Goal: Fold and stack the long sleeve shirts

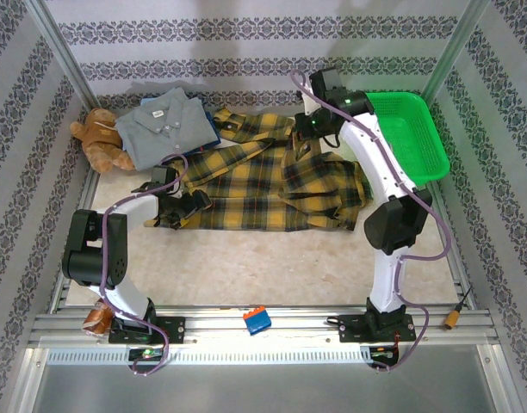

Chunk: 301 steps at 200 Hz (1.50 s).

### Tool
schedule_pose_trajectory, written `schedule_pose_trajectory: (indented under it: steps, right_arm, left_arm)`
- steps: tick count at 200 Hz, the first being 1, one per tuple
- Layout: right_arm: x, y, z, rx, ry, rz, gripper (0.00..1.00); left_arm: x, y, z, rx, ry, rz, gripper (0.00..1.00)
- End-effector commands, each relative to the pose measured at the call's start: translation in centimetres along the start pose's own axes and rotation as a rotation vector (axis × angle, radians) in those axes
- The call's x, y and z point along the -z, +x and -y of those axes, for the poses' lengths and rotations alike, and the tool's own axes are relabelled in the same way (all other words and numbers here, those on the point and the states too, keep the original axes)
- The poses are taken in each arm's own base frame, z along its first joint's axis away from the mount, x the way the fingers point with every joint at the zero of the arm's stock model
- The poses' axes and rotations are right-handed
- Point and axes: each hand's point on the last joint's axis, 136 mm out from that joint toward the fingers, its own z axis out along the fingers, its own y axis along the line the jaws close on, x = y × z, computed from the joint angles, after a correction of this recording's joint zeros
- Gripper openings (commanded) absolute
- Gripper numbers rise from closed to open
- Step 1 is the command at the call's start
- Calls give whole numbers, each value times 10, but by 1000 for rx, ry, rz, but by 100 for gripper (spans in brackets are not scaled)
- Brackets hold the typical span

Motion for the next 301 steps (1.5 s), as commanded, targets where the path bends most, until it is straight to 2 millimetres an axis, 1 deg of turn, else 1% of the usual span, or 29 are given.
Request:
schedule_pose_trajectory:
  steps: [1, 15, 28, 52, 69, 89, 99, 117, 131, 142, 167, 181, 191, 202, 211, 225, 233, 237, 240, 243, 253, 266, 269, 270, 272, 276, 289, 295, 301]
  right_arm:
    - [18, -46, -19, 30, -59, 155, 0]
    - [18, -57, -17, 33, -53, 178, 0]
    - [17, -65, -16, 35, -51, 200, 0]
    - [13, -75, -22, 50, -73, 236, 0]
    - [9, -81, -28, 69, -92, 258, 0]
    - [0, -83, -35, 85, -109, 263, 0]
    - [-9, -80, -37, 83, -122, 246, 0]
    - [-23, -75, -37, 58, -127, 213, 0]
    - [-28, -76, -35, 48, -96, 217, 0]
    - [-25, -82, -35, 43, -85, 243, 0]
    - [0, -110, -37, 60, -82, 363, 0]
    - [9, -122, -39, 68, -109, 413, 0]
    - [10, -125, -39, 68, -124, 422, 0]
    - [3, -124, -37, 54, -138, 402, 2]
    - [-6, -117, -36, 37, -158, 366, 8]
    - [-20, -101, -34, 2, -176, 290, 23]
    - [-27, -90, -32, -15, -167, 244, 35]
    - [-29, -85, -30, -23, -155, 222, 44]
    - [-30, -82, -27, -28, -145, 210, 48]
    - [-30, -76, -22, -40, -123, 190, 54]
    - [-28, -62, -7, -75, -66, 140, 59]
    - [-16, -37, 19, -137, 25, 77, 64]
    - [-12, -34, 23, -143, 36, 71, 64]
    - [-12, -27, 27, -149, 50, 56, 65]
    - [-6, -25, 30, -153, 61, 60, 66]
    - [-2, -13, 36, -161, 88, 38, 66]
    - [17, 29, 52, -184, 152, -8, 69]
    - [17, 59, 57, -204, 169, -61, 70]
    - [25, 84, 58, -230, 173, -89, 70]
  left_arm:
    - [-4, 11, -21, 45, -68, -23, 87]
    - [-5, 14, -33, 57, -123, -29, 87]
    - [-3, 17, -51, 79, -207, -29, 88]
    - [0, 20, -79, 111, -321, -20, 88]
    - [4, 21, -93, 109, -376, -21, 88]
    - [5, 21, -95, 72, -375, -30, 88]
    - [4, 23, -94, 53, -364, -35, 86]
    - [3, 26, -93, 38, -349, -45, 85]
    - [5, 29, -94, 33, -353, -49, 84]
    - [8, 29, -95, 26, -356, -39, 84]
    - [14, 27, -93, -11, -363, -29, 84]
    - [15, 27, -93, -27, -370, -41, 84]
    - [17, 26, -94, -37, -382, -40, 84]
    - [19, 25, -94, -44, -388, -33, 84]
    - [20, 24, -92, -49, -378, -29, 84]
    - [20, 24, -87, -55, -349, -24, 84]
    - [20, 24, -86, -55, -339, -19, 84]
    - [20, 25, -85, -55, -333, -18, 84]
    - [20, 25, -85, -54, -330, -17, 84]
    - [20, 25, -84, -53, -328, -17, 84]
    - [21, 27, -83, -52, -317, -20, 84]
    - [21, 28, -80, -52, -302, -21, 84]
    - [22, 28, -79, -53, -298, -20, 84]
    - [22, 28, -79, -53, -297, -20, 84]
    - [22, 28, -78, -53, -294, -20, 84]
    - [22, 29, -78, -52, -292, -20, 84]
    - [24, 30, -76, -48, -286, -15, 85]
    - [25, 31, -75, -46, -279, -14, 85]
    - [26, 31, -74, -43, -273, -10, 85]
